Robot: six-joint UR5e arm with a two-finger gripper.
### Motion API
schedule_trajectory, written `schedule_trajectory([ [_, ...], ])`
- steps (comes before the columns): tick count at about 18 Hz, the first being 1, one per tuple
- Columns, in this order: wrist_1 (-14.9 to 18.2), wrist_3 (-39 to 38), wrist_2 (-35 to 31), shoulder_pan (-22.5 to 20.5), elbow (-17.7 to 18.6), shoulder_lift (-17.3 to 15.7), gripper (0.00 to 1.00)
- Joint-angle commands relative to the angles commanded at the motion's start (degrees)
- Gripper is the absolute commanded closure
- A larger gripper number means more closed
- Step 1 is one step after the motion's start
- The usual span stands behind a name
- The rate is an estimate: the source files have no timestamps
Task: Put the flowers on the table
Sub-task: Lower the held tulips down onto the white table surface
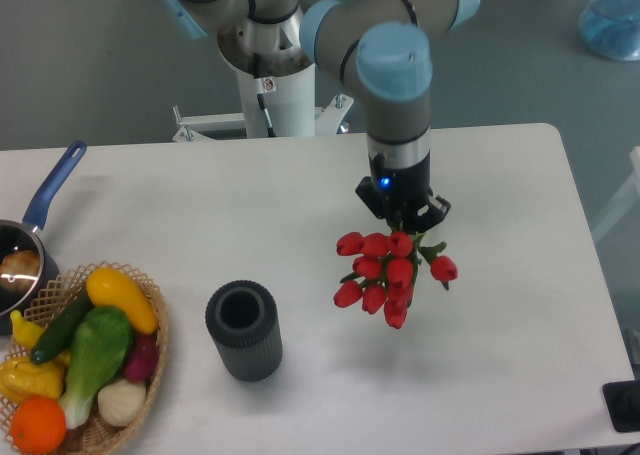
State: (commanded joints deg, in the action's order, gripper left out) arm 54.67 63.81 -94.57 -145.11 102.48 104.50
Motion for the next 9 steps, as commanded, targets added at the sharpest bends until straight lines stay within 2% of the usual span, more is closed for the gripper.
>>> schedule_trajectory([
  [9,-0.61,-0.26,0.62,0.61,0.35,5.8,0.81],
])
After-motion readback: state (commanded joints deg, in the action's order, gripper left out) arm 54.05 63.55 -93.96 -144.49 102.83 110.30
